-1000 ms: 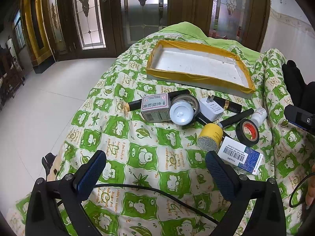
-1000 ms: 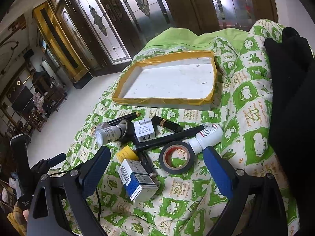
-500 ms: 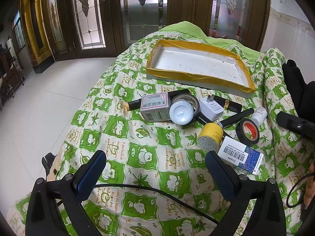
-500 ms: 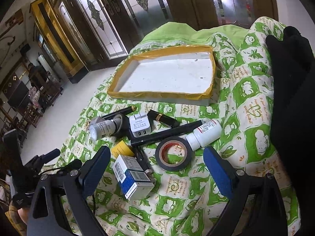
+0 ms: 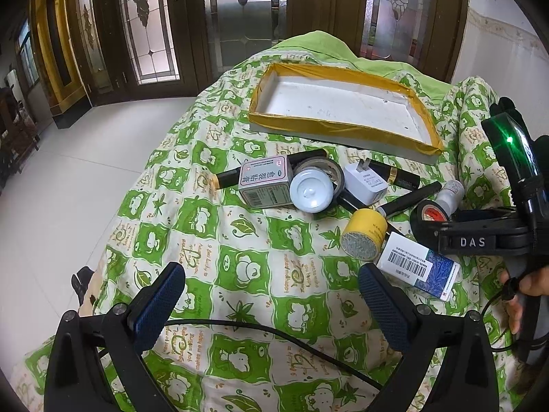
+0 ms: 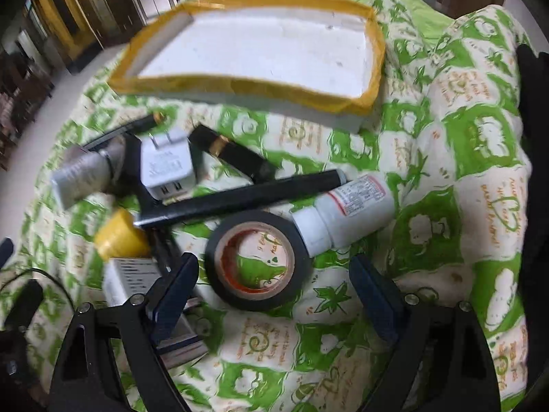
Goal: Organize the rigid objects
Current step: 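Grasp the blue-and-white box with left tool while right tool grasps red-cored black tape roll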
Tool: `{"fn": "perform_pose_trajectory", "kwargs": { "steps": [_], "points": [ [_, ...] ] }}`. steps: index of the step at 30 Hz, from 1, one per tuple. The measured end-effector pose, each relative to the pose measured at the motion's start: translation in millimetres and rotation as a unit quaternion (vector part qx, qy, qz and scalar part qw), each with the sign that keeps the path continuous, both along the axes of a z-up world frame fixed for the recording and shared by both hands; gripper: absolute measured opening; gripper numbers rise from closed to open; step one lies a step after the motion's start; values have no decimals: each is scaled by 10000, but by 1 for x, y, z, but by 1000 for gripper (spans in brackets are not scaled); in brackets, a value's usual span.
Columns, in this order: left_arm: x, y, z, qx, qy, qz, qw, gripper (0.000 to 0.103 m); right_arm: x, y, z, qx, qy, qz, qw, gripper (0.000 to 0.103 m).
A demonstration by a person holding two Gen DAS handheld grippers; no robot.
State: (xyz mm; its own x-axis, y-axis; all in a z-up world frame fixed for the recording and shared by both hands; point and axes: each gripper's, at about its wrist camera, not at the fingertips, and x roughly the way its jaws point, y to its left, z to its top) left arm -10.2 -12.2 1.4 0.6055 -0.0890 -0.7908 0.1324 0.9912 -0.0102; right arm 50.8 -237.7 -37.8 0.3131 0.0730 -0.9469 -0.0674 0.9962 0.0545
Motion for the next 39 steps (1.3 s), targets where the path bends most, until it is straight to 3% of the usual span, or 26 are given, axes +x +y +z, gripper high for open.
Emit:
{"fn": "perform_pose_trajectory", "kwargs": {
  "steps": [1,6,8,12,15,18,20,24,27,29,30,34,39],
  "points": [
    [0,-1,0,20,27,-6,10000,102,0,0,1,258,6,60,9996,61],
    [-2,-11,-3,93,335,-99,9993,102,-7,-16,16,829,-227,-219,9961,62],
    [-5,-19,-2,-207,495,-99,9985,102,-11,-25,31,1111,-468,-327,9922,62],
    [-2,-44,-7,-828,1020,104,9913,102,-19,-41,53,1203,-887,-536,9873,62],
    [2,-64,-10,-930,1232,265,9877,102,-17,-54,58,1495,-965,-702,9815,62],
    [10,-73,-13,-1308,1472,534,9790,102,-21,-61,66,1487,-1115,-772,9795,62],
    [17,-73,-19,-1626,1699,823,9685,102,-22,-62,69,1535,-1139,-750,9787,62],
    [23,-71,-37,-1756,2018,1145,9567,101,-18,-62,63,1560,-1115,-694,9790,62],
    [20,-63,-54,-2096,2294,1223,9426,76,-17,-62,62,1565,-1112,-697,9789,62],
    [18,-60,-58,-2426,2306,1021,9368,42,-17,-62,62,1540,-1110,-684,9794,62],
    [16,-61,-55,-2485,2260,881,9378,42,-17,-61,62,1521,-1107,-671,9799,62],
    [6,-67,-39,-2033,1877,428,9600,42,-18,-56,59,1444,-1098,-586,9817,62],
    [-6,-46,-15,-1912,1541,260,9690,38,-22,-51,60,1407,-1136,-445,9825,62]
  ]
}}
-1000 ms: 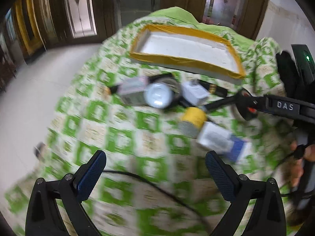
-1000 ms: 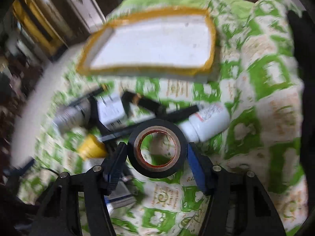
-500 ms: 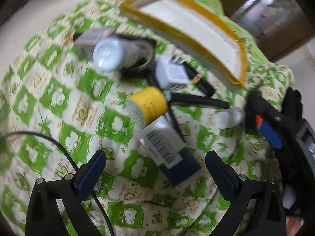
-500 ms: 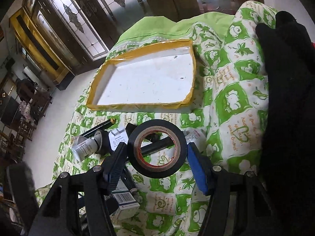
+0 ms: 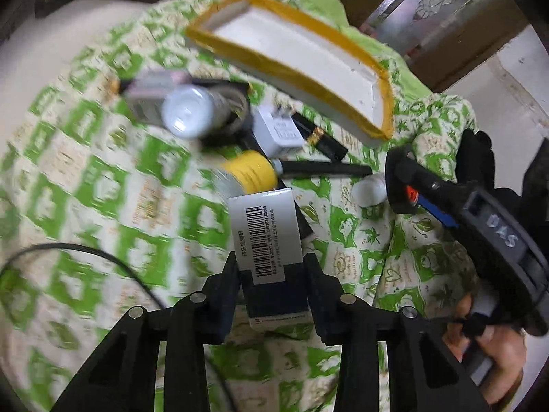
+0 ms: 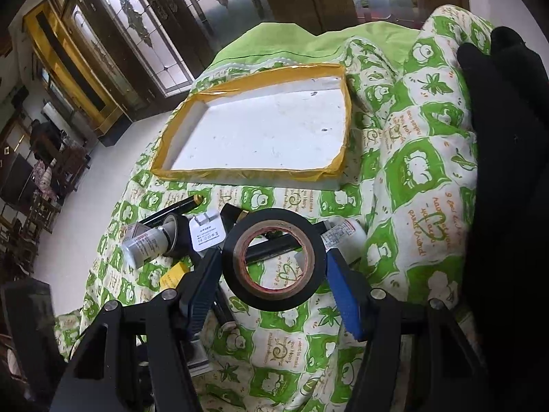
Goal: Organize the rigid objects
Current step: 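Grasp the blue-and-white box with left tool while right tool grasps red-cored black tape roll, then carry the box into the yellow-rimmed tray with left tool while right tool carries the tape roll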
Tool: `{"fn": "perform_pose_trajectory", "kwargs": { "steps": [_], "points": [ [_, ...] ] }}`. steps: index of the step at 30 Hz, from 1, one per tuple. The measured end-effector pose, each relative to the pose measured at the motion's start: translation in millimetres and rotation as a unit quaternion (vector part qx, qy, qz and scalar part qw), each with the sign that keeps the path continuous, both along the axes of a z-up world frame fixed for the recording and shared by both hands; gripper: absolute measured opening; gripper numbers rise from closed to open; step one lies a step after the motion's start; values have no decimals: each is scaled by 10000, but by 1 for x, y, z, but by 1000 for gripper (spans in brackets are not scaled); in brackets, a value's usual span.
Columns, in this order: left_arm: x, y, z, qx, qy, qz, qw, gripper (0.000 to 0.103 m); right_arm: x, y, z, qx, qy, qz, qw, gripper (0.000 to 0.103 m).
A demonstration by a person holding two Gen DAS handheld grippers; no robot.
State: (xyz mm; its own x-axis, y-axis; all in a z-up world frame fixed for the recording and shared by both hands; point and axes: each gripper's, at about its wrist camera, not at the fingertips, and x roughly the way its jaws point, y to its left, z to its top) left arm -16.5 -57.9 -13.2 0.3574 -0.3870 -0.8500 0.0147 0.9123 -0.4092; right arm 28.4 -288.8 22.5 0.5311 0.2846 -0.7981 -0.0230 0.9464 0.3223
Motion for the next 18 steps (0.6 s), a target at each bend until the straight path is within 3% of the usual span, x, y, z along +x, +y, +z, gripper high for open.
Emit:
{"fn": "perform_pose_trajectory", "kwargs": {
  "steps": [4,10,18],
  "points": [
    [-6,32,26,-31,-360,158,9992,38,-2,1,0,-9,-33,17,10000,62],
    [1,60,47,-85,-577,409,9975,38,-1,2,-1,-70,-25,-2,10000,62],
    [4,66,60,-16,-795,454,9958,38,-4,6,0,-231,-132,44,9996,62]
  ]
}}
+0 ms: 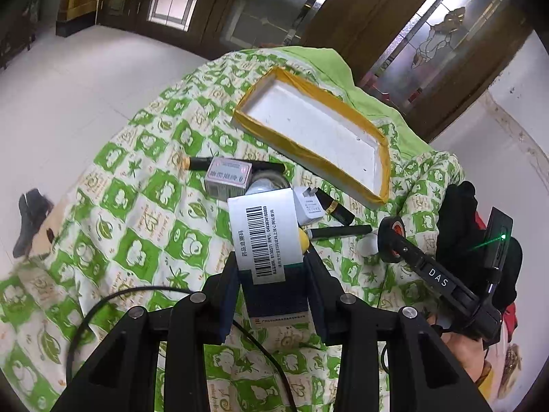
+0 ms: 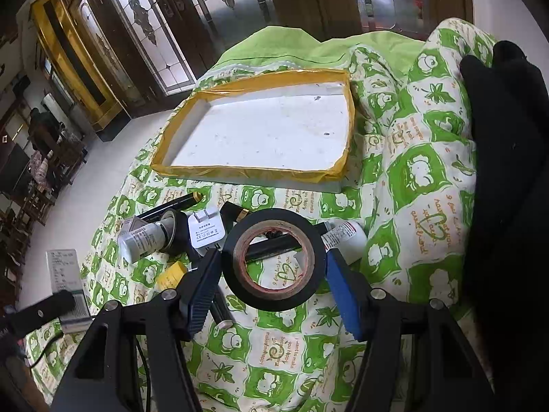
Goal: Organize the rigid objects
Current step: 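Carry the box into the yellow-rimmed tray with left tool while right tool carries the tape roll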
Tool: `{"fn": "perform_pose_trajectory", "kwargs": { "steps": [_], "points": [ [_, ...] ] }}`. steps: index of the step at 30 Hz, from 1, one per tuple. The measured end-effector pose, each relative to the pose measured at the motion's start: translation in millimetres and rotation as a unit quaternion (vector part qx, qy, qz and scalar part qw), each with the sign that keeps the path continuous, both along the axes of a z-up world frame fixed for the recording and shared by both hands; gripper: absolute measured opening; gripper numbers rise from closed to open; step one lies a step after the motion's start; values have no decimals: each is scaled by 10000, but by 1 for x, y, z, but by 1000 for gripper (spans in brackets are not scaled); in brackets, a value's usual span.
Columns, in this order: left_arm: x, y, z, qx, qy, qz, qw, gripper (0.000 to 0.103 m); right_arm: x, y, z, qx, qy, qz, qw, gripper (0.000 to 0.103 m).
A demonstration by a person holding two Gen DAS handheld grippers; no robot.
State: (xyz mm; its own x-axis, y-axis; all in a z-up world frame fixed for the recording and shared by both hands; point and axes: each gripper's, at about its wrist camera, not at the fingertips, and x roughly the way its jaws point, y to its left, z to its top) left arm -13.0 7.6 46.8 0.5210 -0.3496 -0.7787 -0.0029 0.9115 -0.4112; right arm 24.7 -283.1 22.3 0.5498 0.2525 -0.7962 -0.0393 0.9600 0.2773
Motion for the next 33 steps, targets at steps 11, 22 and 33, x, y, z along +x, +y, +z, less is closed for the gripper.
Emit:
{"fn": "perform_pose_trajectory", "kwargs": {
  "steps": [11,22,33],
  "points": [
    [2,4,6,69,-154,-2,9999,38,1,1,0,-66,3,16,10000,62],
    [10,13,7,159,-226,24,9996,38,0,6,2,-5,8,108,9999,62],
    [20,23,2,116,-193,71,9997,38,0,13,6,99,67,201,9997,62]
  ]
}}
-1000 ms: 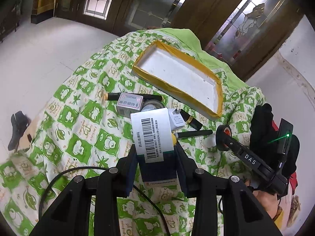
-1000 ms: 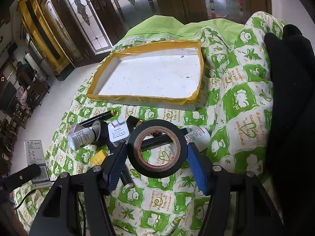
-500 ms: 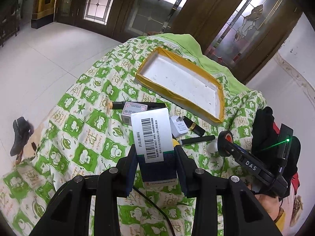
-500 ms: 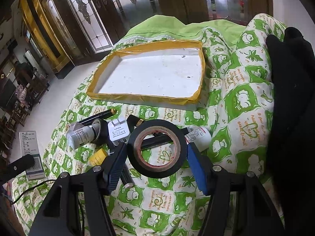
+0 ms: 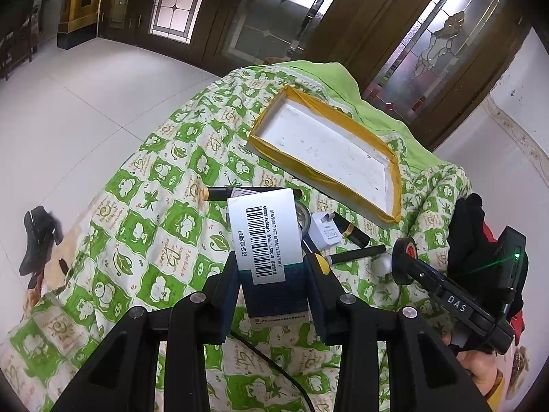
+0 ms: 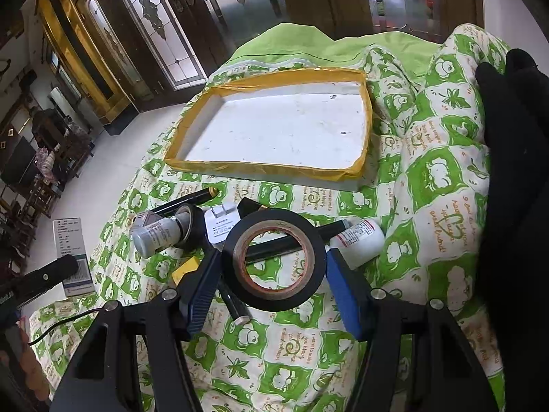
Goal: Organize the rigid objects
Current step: 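Carry the box into the yellow-rimmed tray with left tool while right tool carries the tape roll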
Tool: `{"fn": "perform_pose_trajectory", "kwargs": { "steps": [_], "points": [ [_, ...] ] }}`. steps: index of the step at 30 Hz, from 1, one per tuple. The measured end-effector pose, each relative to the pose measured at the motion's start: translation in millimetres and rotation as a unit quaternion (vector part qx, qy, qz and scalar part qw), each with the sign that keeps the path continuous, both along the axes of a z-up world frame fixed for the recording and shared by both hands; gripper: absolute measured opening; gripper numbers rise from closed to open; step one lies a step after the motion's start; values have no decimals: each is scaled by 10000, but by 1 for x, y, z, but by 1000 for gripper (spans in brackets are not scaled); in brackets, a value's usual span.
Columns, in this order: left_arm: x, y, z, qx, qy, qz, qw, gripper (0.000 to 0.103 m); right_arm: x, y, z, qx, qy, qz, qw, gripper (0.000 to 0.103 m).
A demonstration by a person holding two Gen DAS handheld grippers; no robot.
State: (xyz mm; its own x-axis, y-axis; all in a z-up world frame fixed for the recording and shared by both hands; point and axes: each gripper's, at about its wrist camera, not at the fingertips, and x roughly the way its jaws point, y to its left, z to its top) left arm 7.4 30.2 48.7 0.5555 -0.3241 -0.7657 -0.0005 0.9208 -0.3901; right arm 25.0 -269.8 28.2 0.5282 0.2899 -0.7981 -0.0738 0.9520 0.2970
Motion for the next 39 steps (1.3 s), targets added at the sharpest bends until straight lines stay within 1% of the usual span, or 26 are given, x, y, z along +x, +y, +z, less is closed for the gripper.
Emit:
{"fn": "perform_pose_trajectory", "kwargs": {
  "steps": [8,18,27,32,36,39],
  "points": [
    [10,0,-1,10,-4,-27,10000,38,4,7,12,-21,-18,127,9999,62],
    [31,-8,1,95,-61,-146,9998,38,26,3,32,-101,-201,108,9997,62],
    [52,-15,-3,138,-47,-252,9996,38,45,-3,33,-3,-243,-15,9997,62],
    [72,-23,-6,277,-33,-299,9992,38,58,-12,33,170,-274,-119,9994,62],
    [94,-29,-9,235,35,-301,9993,38,73,-21,31,284,-176,-223,9992,62],
    [114,-37,-7,292,11,-341,9990,38,86,-23,30,251,-142,-251,9993,62]
  ]
}}
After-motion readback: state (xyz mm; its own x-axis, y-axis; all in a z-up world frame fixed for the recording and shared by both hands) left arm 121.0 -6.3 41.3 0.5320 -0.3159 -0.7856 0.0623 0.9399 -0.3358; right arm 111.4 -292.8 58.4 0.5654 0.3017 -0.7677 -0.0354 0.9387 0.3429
